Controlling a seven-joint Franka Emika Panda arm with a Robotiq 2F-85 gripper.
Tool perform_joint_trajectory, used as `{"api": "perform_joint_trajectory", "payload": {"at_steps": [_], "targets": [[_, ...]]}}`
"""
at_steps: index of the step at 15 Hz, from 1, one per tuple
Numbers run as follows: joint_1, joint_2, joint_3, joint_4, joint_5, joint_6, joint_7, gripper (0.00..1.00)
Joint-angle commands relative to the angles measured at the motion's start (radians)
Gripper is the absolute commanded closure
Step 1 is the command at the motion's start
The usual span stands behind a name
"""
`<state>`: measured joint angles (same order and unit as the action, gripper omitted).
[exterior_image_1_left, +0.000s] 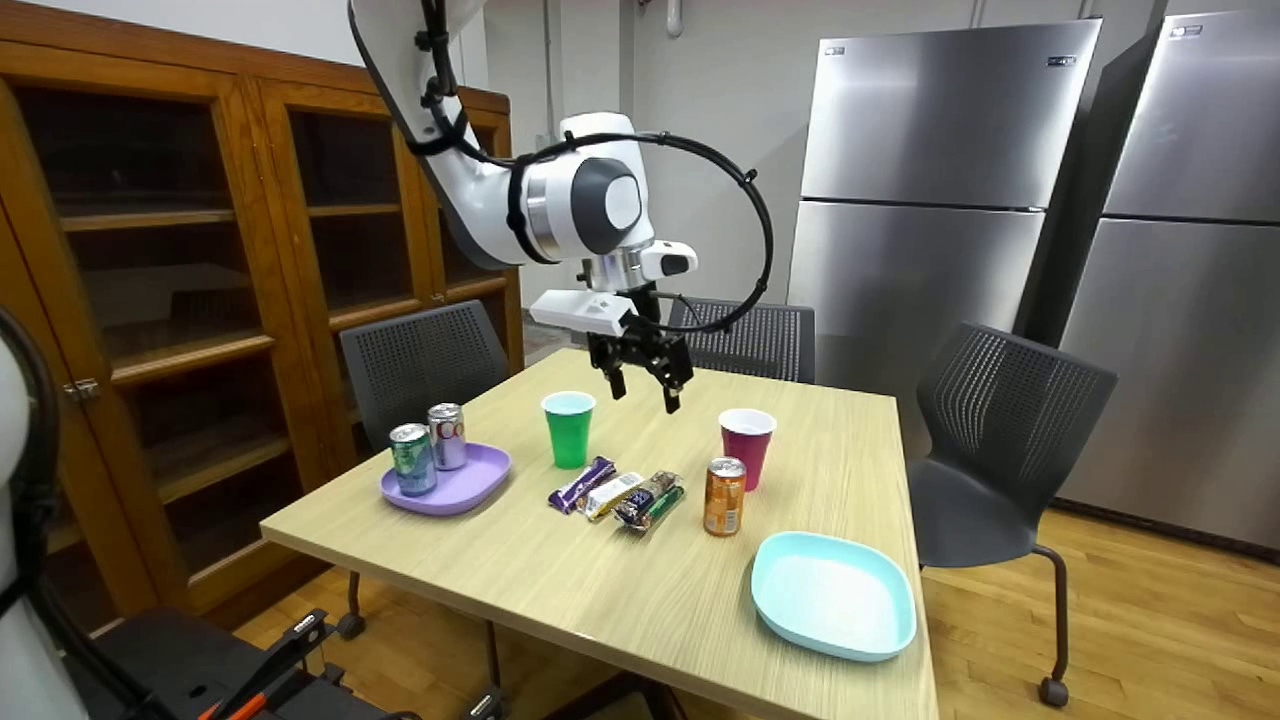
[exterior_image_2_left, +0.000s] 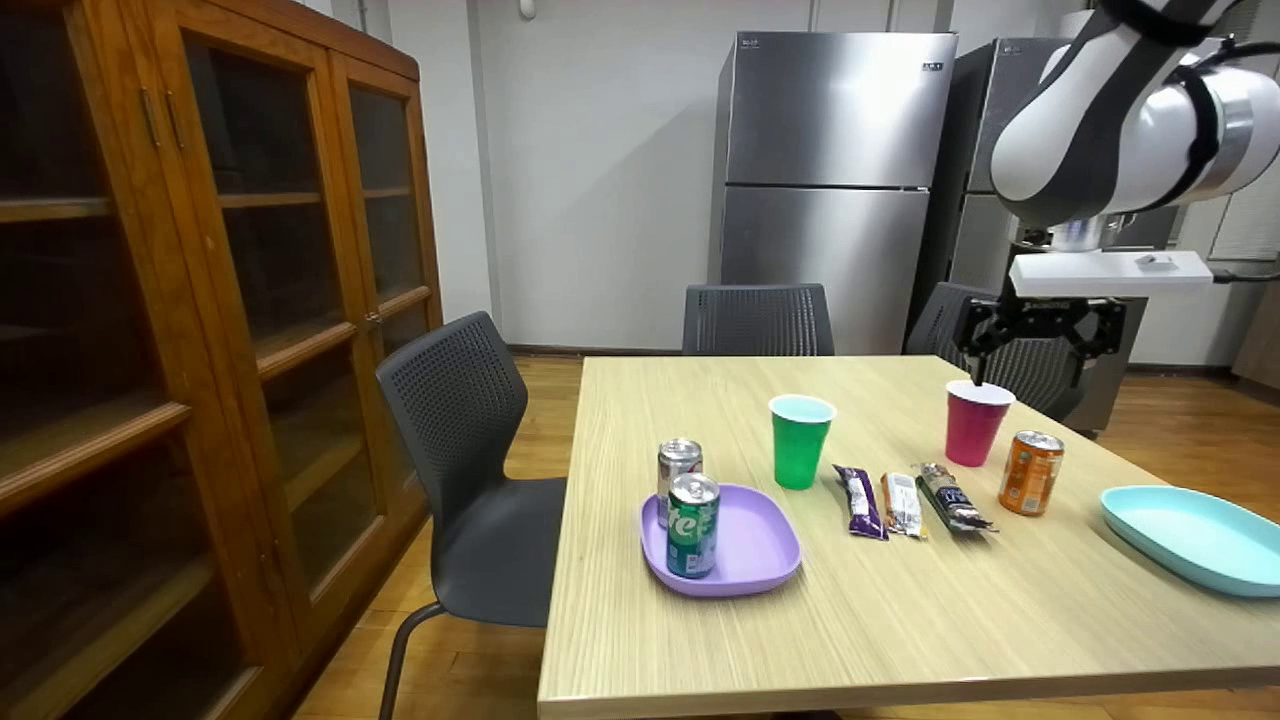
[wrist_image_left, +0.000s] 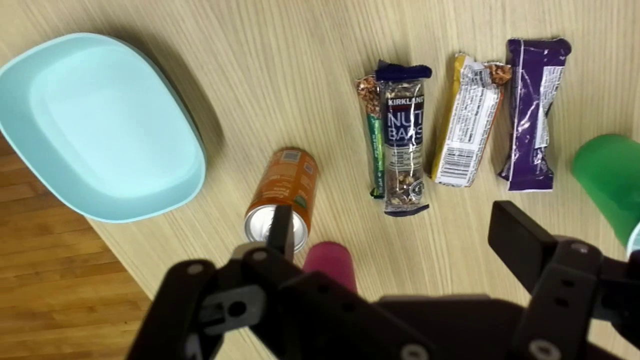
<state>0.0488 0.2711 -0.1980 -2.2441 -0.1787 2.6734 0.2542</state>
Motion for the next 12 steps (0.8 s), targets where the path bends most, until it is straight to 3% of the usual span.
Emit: {"api": "perform_joint_trajectory", "payload": {"at_steps": [1,12], "targets": [[-0.02,0.03,-0.017,0.033,-0.029,0.002,0.037,0.0],[-0.108,0.241,-0.01,0.247,0.077,-0.05,-0.02,0.0]]}}
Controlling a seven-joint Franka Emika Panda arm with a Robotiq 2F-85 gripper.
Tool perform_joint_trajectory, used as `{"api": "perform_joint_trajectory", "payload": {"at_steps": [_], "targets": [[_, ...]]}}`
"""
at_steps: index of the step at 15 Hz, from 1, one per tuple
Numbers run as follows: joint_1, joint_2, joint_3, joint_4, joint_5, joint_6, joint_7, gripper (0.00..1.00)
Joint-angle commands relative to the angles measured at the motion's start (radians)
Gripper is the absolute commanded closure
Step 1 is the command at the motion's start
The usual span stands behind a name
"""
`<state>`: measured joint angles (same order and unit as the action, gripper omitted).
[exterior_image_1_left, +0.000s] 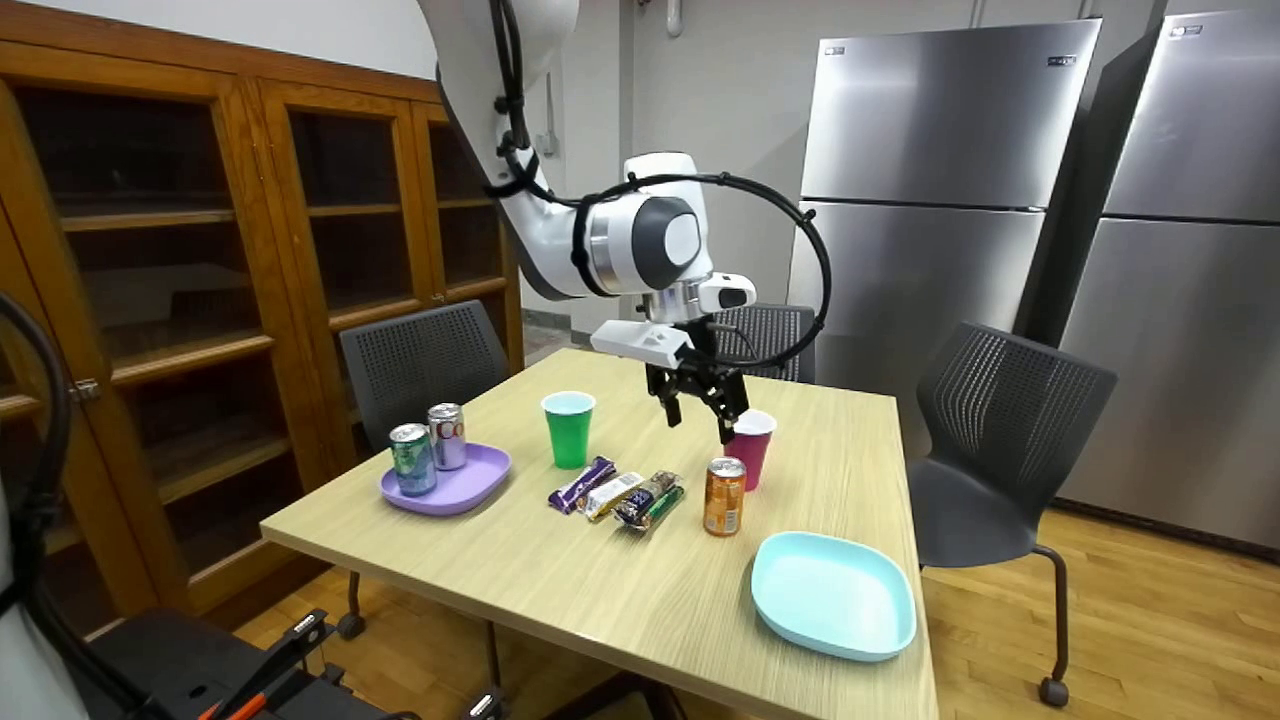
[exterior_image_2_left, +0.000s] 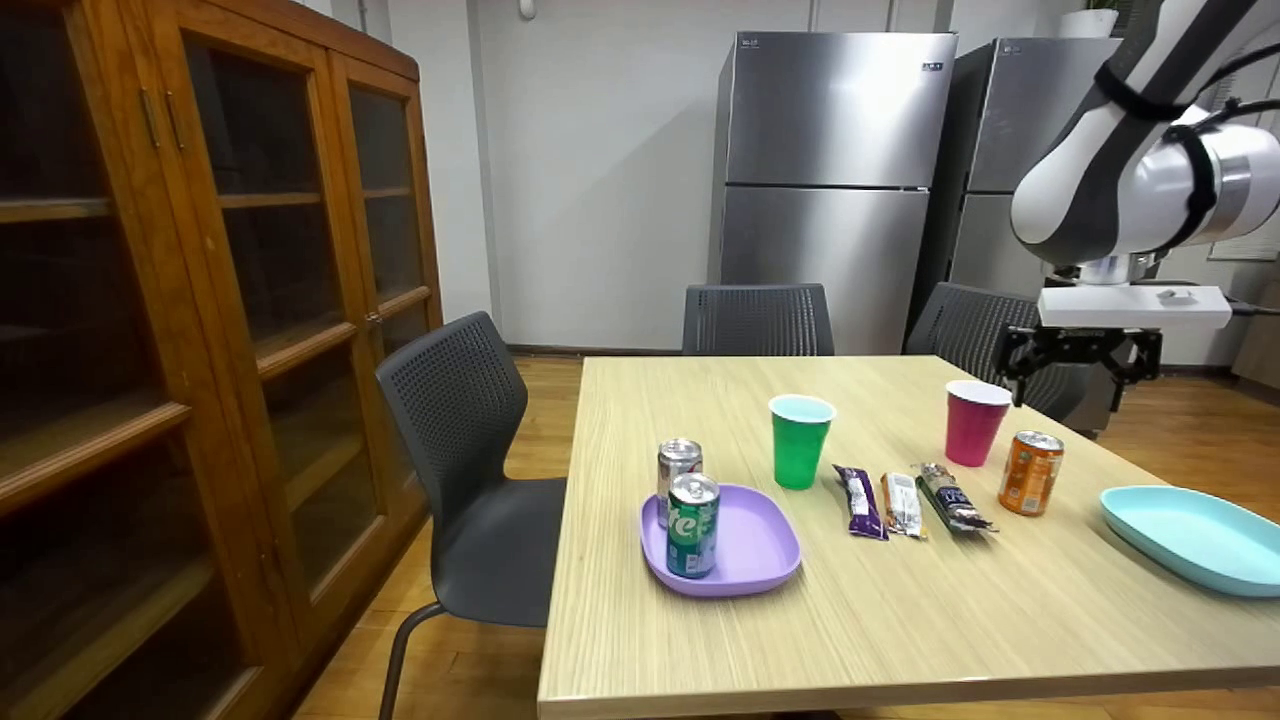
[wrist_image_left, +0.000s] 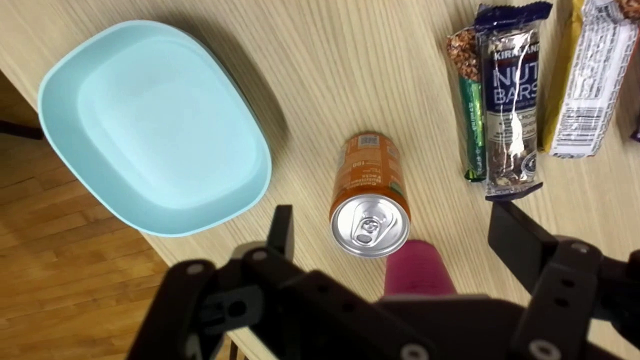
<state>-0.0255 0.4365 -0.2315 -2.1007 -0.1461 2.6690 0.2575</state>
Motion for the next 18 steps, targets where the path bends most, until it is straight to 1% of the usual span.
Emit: {"api": "perform_joint_trajectory", "payload": {"at_steps": [1,9,13,18], "targets": [[-0.039,0.1,0.026,0.132,0.057,-0.053,-0.025,0.0],[-0.086,0.283,0.052,0.348,0.144,-0.145,-0.037,0.0],[-0.092,0.349,0.053,0.434,0.149,-0.202,-0.034,0.0],[-0.095,0.403,0.052,0.504,0.144,-0.257,-0.033,0.0]]}}
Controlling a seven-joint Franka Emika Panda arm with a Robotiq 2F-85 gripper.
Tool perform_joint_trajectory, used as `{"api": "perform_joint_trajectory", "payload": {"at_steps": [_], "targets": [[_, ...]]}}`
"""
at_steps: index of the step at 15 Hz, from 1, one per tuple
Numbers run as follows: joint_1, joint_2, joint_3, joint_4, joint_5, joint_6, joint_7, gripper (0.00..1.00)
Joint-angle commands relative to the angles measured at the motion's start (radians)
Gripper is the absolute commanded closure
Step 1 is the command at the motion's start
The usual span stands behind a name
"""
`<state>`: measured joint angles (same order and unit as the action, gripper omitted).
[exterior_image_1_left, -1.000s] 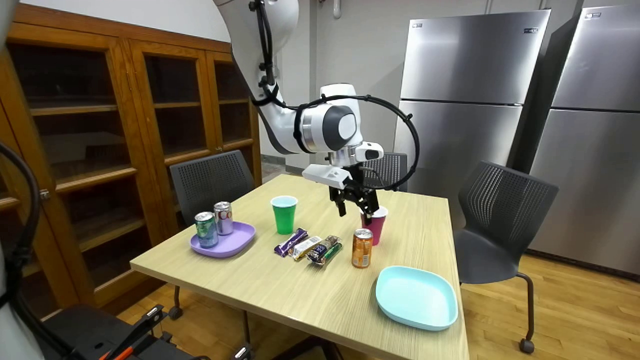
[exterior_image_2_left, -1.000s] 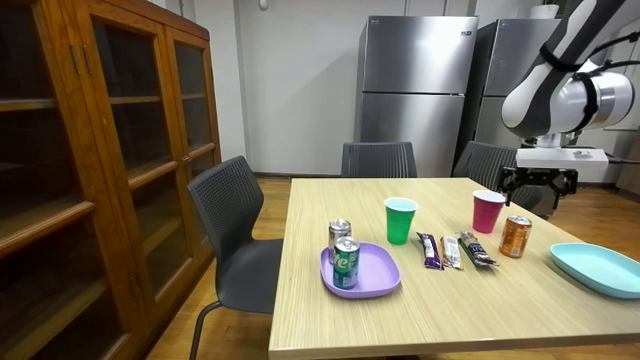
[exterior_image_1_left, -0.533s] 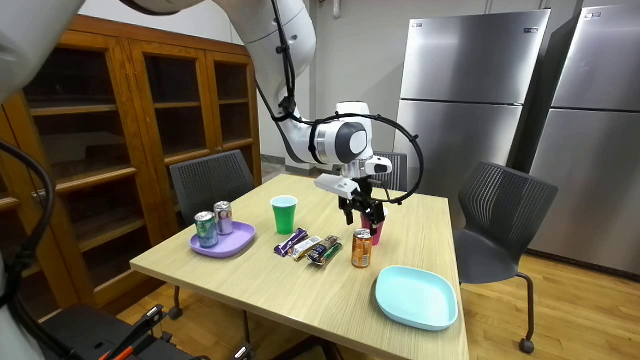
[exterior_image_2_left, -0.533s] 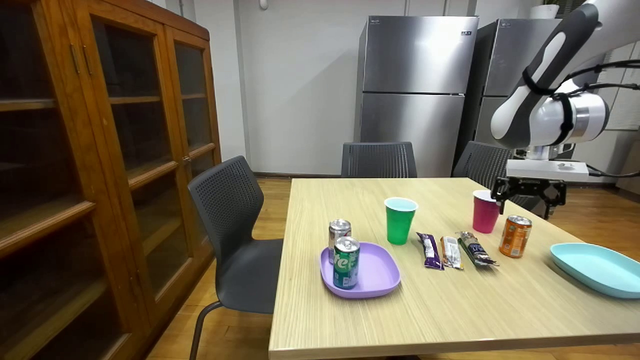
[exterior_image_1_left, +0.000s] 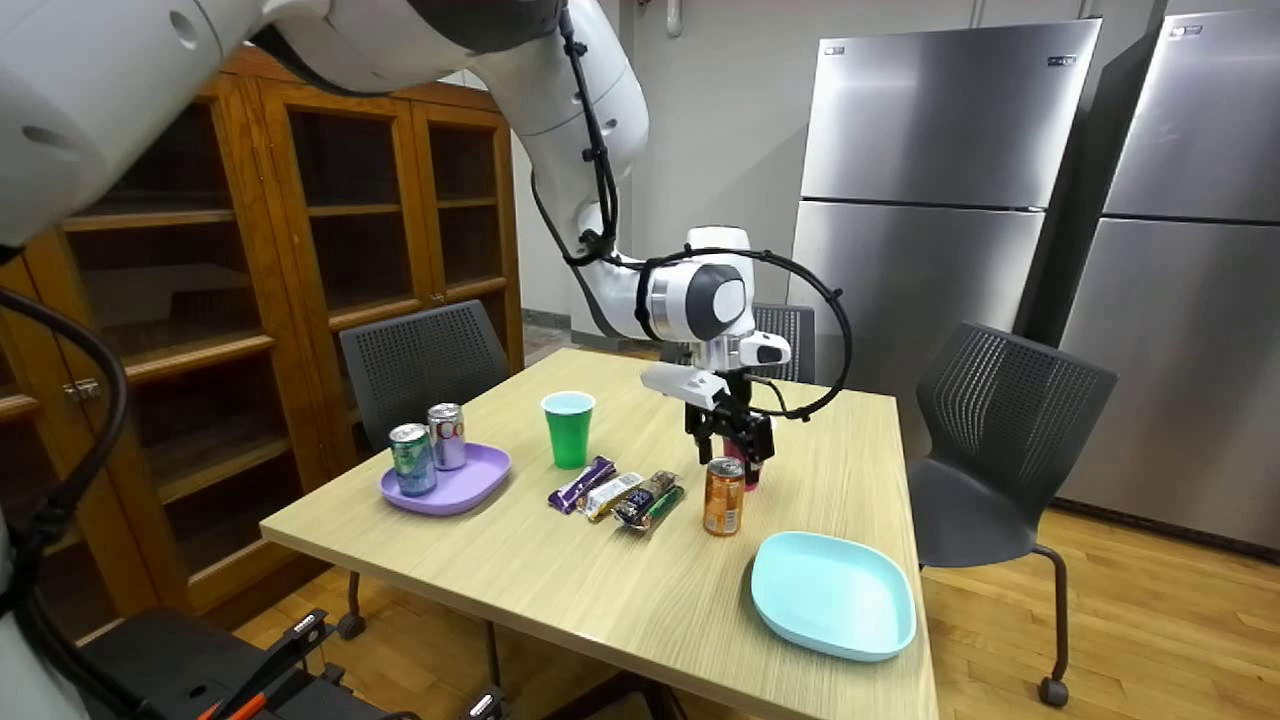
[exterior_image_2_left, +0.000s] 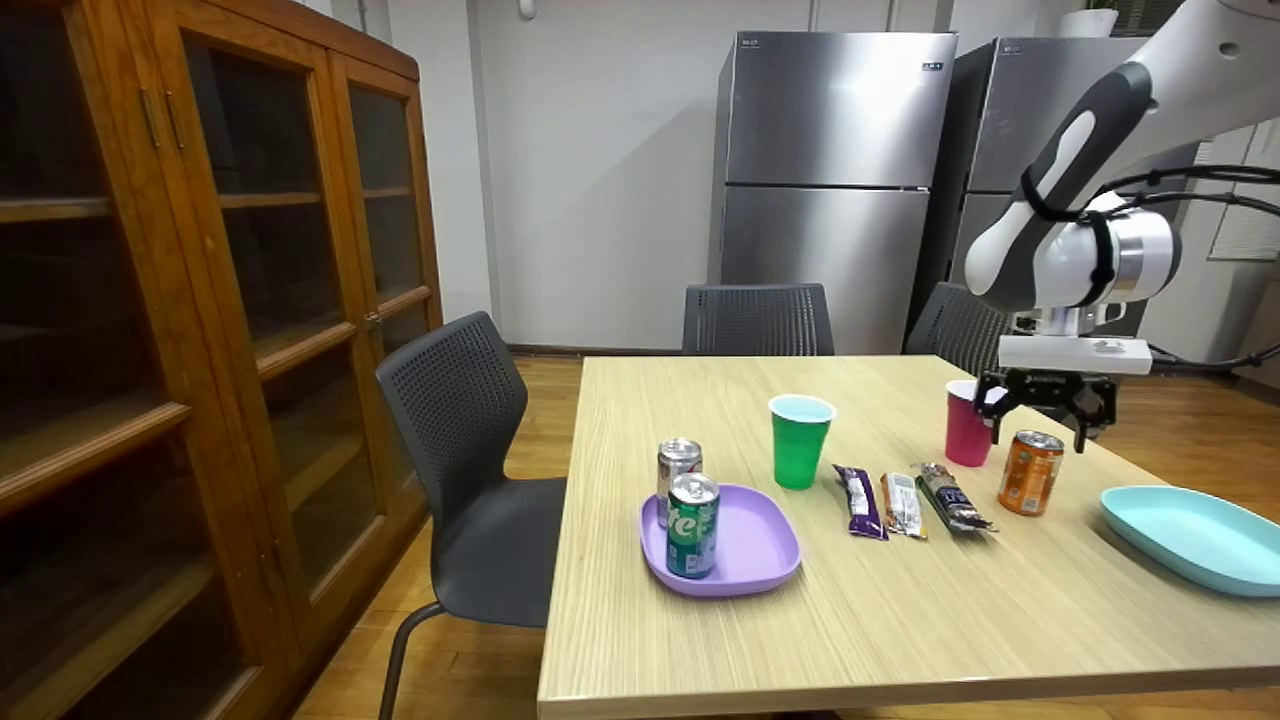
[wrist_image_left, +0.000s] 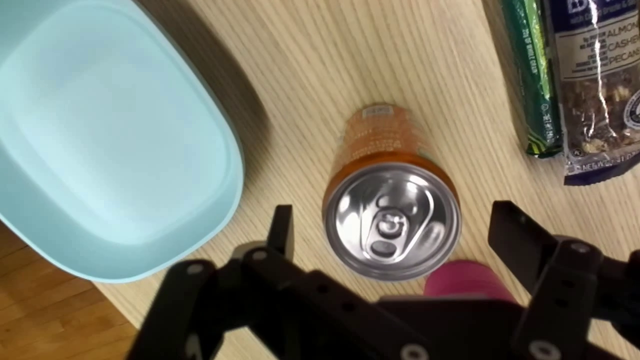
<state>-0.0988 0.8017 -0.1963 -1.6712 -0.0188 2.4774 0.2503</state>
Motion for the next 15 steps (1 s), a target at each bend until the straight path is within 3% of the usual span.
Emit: {"api": "perform_joint_trajectory", "payload": {"at_steps": [1,2,3,5,8,15], "targets": [[-0.022,0.044,0.017,0.084,0.016,-0.075,-0.026,0.0],[-0.022,0.05,0.016,0.092,0.015,-0.084,-0.025,0.0],[-0.021,0.054,0.016,0.097,0.014,-0.09,-0.026,0.25],[-0.02,0.058,0.015,0.103,0.011,-0.101,-0.026,0.34],[-0.012,0.04,0.014,0.088,0.007,-0.099,-0.023,0.59],[0.036,-0.077,0.006,-0.018,-0.013,-0.042,-0.006,0.6]]}}
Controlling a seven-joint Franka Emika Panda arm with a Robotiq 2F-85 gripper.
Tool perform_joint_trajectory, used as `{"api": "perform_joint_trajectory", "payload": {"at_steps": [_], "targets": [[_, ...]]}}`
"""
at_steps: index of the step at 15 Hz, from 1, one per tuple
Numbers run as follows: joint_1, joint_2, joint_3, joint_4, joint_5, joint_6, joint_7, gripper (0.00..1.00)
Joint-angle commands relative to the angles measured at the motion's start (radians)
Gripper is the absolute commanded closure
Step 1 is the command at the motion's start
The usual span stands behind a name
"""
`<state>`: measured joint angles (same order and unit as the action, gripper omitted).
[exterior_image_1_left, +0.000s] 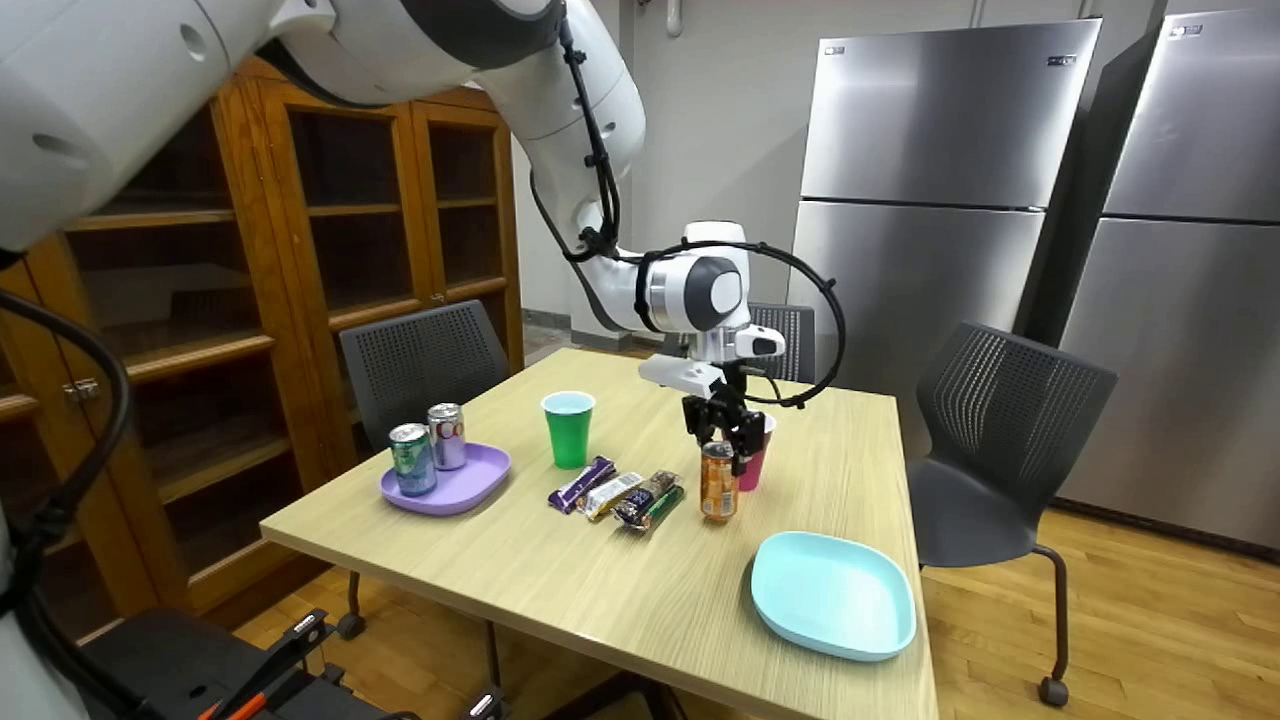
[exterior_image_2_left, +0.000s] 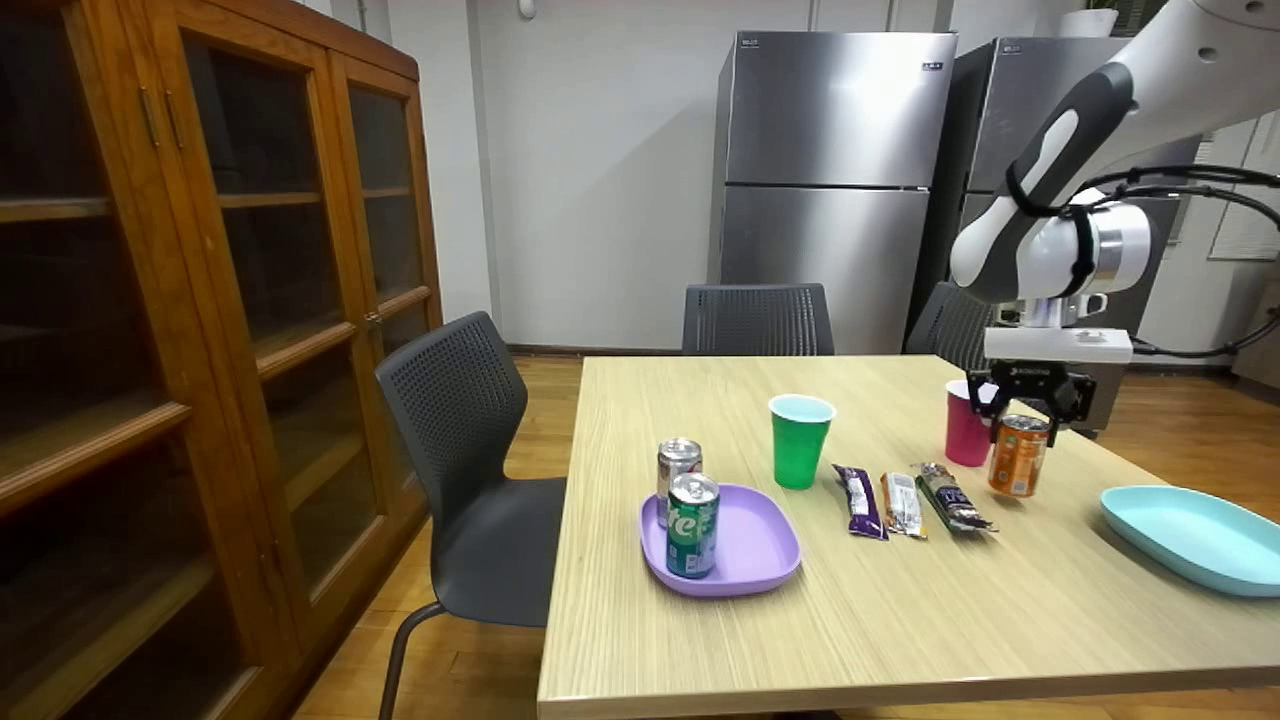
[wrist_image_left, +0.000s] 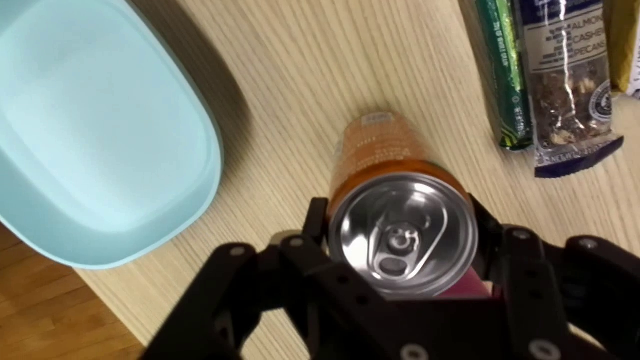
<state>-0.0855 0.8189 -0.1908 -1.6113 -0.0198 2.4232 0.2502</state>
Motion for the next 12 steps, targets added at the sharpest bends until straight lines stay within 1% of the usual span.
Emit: {"api": "perform_joint_trajectory", "payload": {"at_steps": [1,7,12], "targets": [[0.032,-0.12,0.0,-0.102,-0.015,0.021,-0.003,0.6],[0.102,-0.258,0.002,-0.256,-0.046,0.047,0.012,0.6],[0.179,-0.359,0.013,-0.393,-0.098,0.075,0.033,0.6]]}}
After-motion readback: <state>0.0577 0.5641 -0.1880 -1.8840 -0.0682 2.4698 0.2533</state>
